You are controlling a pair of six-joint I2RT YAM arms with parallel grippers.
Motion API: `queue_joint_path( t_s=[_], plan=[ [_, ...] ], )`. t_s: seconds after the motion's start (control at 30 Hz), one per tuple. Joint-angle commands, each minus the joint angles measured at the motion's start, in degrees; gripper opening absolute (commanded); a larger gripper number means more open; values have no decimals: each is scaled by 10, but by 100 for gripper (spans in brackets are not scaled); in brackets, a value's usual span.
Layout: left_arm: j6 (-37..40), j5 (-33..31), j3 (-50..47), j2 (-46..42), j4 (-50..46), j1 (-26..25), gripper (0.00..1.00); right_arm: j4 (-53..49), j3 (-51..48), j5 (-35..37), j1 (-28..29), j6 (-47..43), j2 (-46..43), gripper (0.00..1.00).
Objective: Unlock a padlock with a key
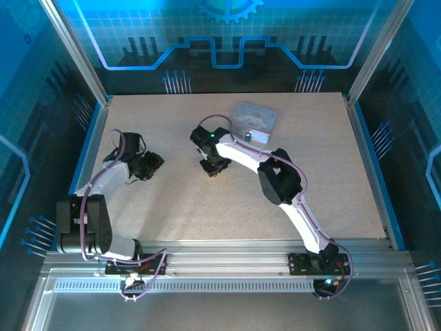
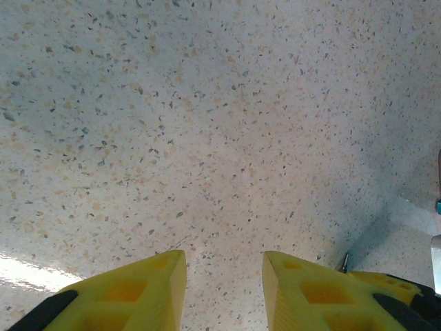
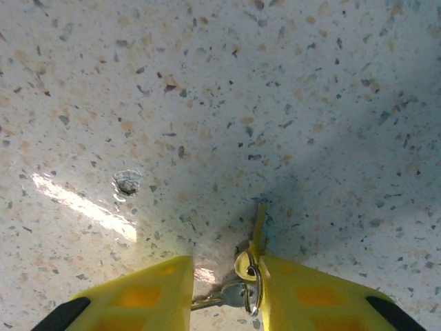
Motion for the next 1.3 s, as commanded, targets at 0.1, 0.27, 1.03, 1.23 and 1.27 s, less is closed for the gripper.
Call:
queue_joint_path(
  t_s=[0.1,0.27,1.03,1.23,1.27],
  plan=[
    [10,2,-13,-13,-10,6,35,-19,-12,13,4,-5,1,26],
    [11,2,-14,-15,-10,6,35,-18,-14,17,4,-6,-3,19],
    [44,72,-30,-37,41,6,38,236,-226,-126,-44,-3,-181,0],
    [62,139,-41,-44,79,6,38,313,-291,-181,-55,-10,-231,0],
    [64,150,-43,-46,85,6,38,322,-298,-193,-56,-14,-237,0]
  ],
)
